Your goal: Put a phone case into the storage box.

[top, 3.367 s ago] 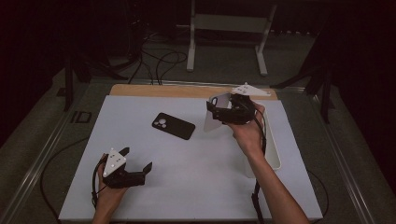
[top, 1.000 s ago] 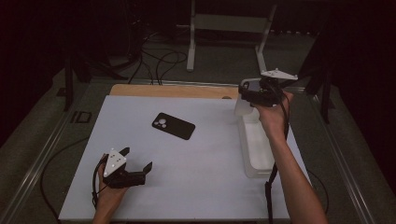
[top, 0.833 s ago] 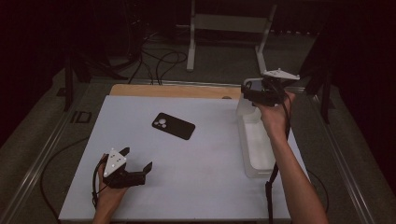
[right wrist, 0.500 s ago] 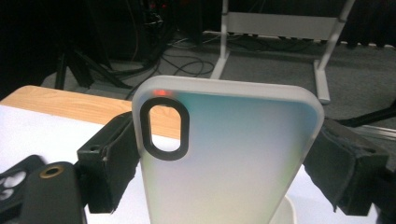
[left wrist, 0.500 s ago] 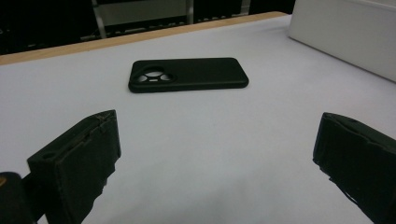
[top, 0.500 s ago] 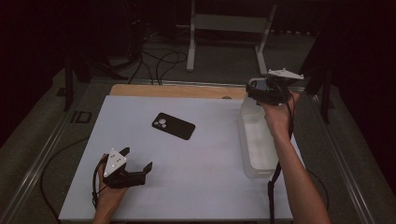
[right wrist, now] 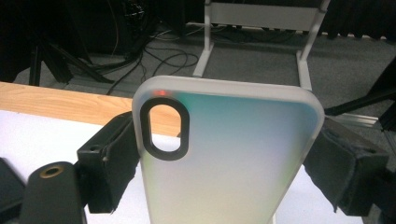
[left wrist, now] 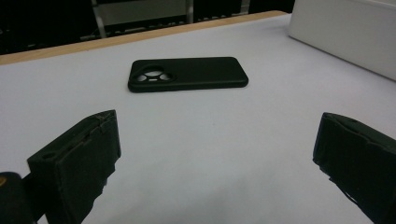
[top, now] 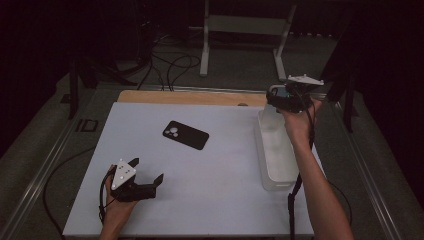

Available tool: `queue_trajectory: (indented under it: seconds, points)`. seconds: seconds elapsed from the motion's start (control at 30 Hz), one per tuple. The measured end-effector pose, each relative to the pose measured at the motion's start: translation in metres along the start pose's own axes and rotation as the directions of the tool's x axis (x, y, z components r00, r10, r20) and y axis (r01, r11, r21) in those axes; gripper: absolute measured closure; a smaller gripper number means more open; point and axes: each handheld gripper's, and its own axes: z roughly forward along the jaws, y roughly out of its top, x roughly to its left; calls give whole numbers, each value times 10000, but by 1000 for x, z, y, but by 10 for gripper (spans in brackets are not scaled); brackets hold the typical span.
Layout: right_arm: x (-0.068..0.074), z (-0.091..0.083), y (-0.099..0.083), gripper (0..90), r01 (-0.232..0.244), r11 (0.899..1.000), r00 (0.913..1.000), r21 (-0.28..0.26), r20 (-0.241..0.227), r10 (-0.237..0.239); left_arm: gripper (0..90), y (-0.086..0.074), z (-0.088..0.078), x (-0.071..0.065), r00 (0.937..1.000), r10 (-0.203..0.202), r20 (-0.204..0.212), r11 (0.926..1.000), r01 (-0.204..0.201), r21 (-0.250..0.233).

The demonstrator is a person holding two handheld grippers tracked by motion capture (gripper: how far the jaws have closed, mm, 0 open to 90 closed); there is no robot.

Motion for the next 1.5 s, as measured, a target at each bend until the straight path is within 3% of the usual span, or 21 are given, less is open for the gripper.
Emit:
queue_trajectory:
  seconds: [0.37, 1.5]
  points:
    - [-4, 17, -13, 163, -245, 9989, 9995, 388, 216, 237, 9, 0, 0, 0, 10000, -7, 0, 10000, 7, -1]
    - [-4, 49, -38, 162, -160, 9898, 9984, 1419, 558, 81, 9, 0, -1, 0, 10000, 4, 0, 10000, -4, -30]
